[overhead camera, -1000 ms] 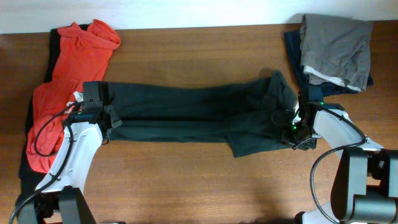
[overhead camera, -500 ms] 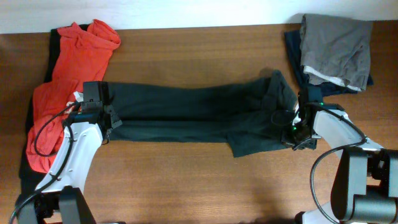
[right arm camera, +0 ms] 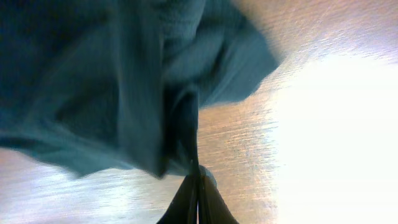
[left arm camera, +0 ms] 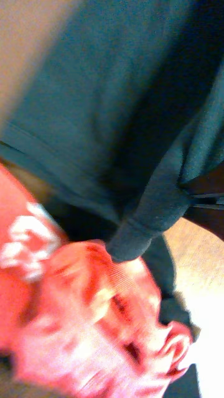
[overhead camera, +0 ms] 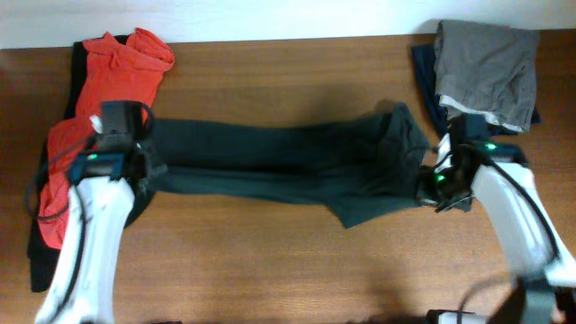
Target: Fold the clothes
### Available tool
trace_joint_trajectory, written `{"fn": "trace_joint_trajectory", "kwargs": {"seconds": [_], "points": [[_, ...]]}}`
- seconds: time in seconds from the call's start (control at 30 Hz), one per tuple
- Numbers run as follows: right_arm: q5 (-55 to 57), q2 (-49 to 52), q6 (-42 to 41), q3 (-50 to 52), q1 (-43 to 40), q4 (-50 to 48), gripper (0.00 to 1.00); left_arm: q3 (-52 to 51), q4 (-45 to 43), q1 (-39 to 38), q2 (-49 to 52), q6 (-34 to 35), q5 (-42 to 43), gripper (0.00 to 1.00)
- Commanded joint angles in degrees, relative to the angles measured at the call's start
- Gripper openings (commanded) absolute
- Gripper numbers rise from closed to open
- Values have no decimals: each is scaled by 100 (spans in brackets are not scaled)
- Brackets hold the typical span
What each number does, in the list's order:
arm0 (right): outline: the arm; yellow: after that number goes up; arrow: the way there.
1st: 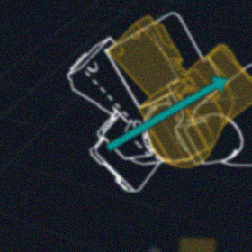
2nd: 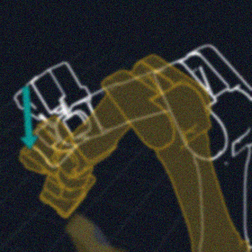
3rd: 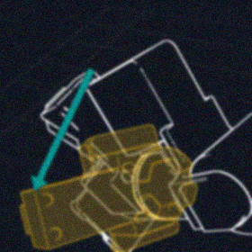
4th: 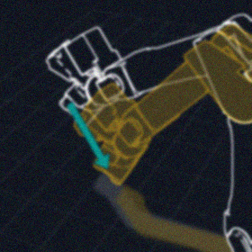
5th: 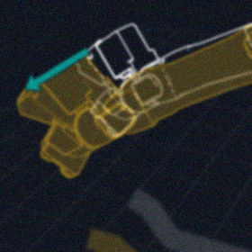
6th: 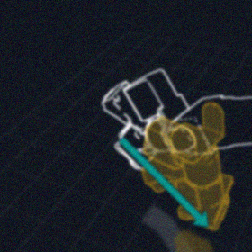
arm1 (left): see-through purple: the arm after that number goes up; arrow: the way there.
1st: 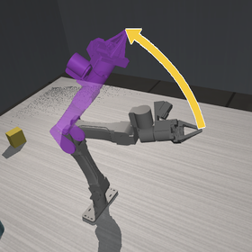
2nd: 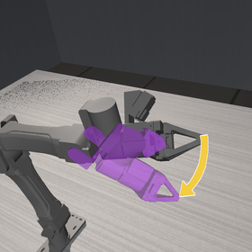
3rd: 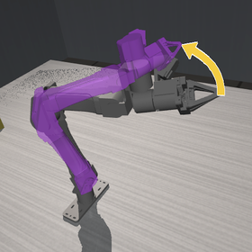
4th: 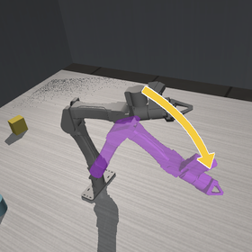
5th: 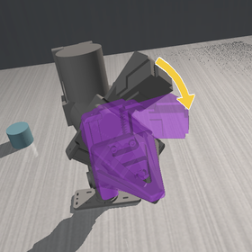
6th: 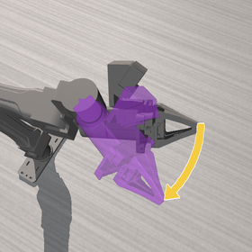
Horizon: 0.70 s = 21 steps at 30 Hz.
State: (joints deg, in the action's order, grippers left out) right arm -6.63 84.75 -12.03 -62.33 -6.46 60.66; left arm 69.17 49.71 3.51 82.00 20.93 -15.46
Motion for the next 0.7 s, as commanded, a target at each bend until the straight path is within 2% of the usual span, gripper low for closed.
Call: {"fn": "trace_joint_trajectory", "kwargs": {"seconds": [0.0,0.3,0.67], "points": [[-22,-743,-42,-520,-37,413,4,291,92,2,-717,-221,-39,1],[219,-1729,-44,-1244,-39,1421,4,289,614,2,-1355,-221,-39,1],[374,-2046,-42,-2269,-37,2559,4,289,964,2,-1346,-223,-42,1]]}}
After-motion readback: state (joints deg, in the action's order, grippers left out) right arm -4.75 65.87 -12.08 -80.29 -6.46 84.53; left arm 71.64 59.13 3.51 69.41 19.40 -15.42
